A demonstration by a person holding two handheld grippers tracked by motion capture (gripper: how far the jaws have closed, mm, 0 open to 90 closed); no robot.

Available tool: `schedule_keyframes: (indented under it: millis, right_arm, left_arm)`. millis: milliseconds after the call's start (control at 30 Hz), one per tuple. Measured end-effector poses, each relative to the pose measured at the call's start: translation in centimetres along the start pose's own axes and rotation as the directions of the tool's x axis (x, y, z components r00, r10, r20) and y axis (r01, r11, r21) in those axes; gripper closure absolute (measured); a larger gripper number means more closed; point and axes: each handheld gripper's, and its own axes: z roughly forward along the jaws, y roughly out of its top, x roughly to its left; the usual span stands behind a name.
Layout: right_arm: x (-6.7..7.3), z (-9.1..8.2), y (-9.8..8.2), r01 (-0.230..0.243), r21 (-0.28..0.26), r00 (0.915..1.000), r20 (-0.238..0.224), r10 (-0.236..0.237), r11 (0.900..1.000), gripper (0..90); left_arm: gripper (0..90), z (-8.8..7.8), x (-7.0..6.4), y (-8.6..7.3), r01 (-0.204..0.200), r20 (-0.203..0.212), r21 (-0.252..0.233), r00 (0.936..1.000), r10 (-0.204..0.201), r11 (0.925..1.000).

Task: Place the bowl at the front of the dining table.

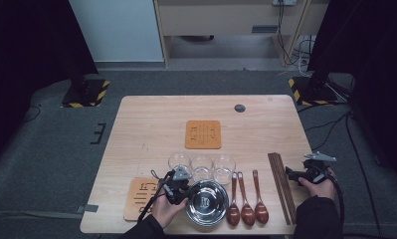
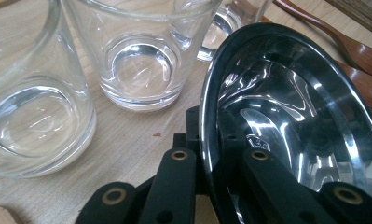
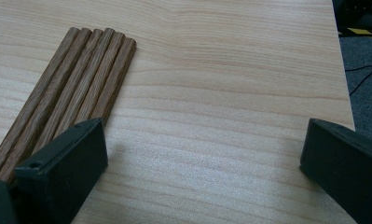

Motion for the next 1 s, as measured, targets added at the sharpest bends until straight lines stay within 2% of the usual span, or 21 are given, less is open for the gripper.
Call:
schedule_keyframes:
  millis: [333, 1000]
  right_arm:
    - [0.0, 0.0, 0.0, 0.0, 0.0, 1.0, 0.0, 0.0, 1.0, 0.6]
    - [0.0, 0.0, 0.0, -0.001, 0.0, 1.0, 0.0, 0.001, 1.0, 0.6]
  left_arm:
    - [86.1, -1.2, -0.1, 0.2, -0.012, 0.002, -0.04, 0.9999, 0.012, 0.9991]
    - [85.9, -3.3, -0.4, 0.4, -0.032, 0.008, -0.09, 0.9994, 0.033, 0.9954]
